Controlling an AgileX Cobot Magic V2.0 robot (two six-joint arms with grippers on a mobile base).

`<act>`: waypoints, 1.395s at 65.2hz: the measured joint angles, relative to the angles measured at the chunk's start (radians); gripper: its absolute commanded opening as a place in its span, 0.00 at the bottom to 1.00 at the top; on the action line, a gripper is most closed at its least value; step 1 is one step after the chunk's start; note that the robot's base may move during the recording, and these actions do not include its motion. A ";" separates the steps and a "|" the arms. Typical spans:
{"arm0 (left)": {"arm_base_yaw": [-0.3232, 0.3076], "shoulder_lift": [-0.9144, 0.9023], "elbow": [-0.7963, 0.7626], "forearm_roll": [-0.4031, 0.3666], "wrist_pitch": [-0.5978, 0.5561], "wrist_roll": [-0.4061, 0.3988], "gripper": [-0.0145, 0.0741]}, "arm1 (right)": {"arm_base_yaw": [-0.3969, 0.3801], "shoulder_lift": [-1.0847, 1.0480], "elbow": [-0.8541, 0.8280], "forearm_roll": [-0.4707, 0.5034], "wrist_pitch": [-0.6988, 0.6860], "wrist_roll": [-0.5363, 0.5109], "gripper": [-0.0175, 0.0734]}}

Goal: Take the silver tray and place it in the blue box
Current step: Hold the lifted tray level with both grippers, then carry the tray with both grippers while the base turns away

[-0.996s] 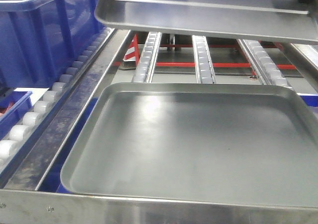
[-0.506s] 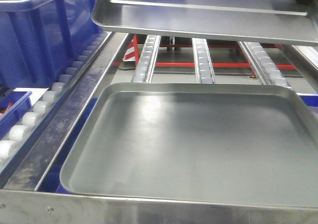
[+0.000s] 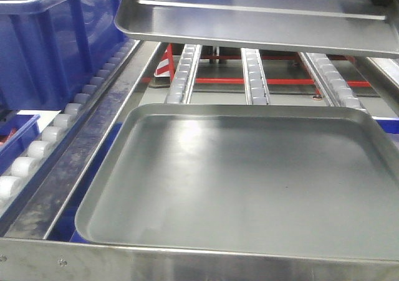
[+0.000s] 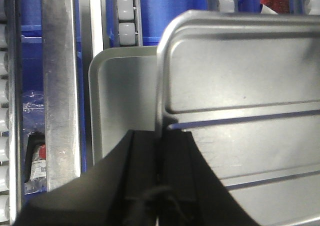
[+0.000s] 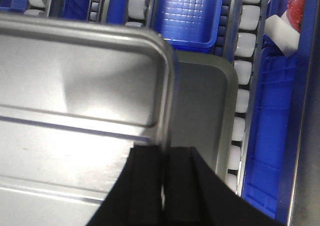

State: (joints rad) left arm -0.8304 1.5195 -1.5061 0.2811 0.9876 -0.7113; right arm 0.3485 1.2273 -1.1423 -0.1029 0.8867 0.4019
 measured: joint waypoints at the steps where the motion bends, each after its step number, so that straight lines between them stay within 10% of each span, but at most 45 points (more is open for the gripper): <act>1: 0.000 0.000 0.000 0.000 0.000 0.000 0.05 | 0.000 0.000 0.000 0.000 0.000 0.000 0.26; 91: 0.000 0.000 0.000 0.000 0.002 0.000 0.05 | 0.000 0.000 0.000 0.002 0.000 0.000 0.26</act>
State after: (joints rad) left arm -0.8304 1.5195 -1.5061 0.2811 0.9895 -0.7113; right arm 0.3485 1.2273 -1.1423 -0.1009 0.8867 0.4019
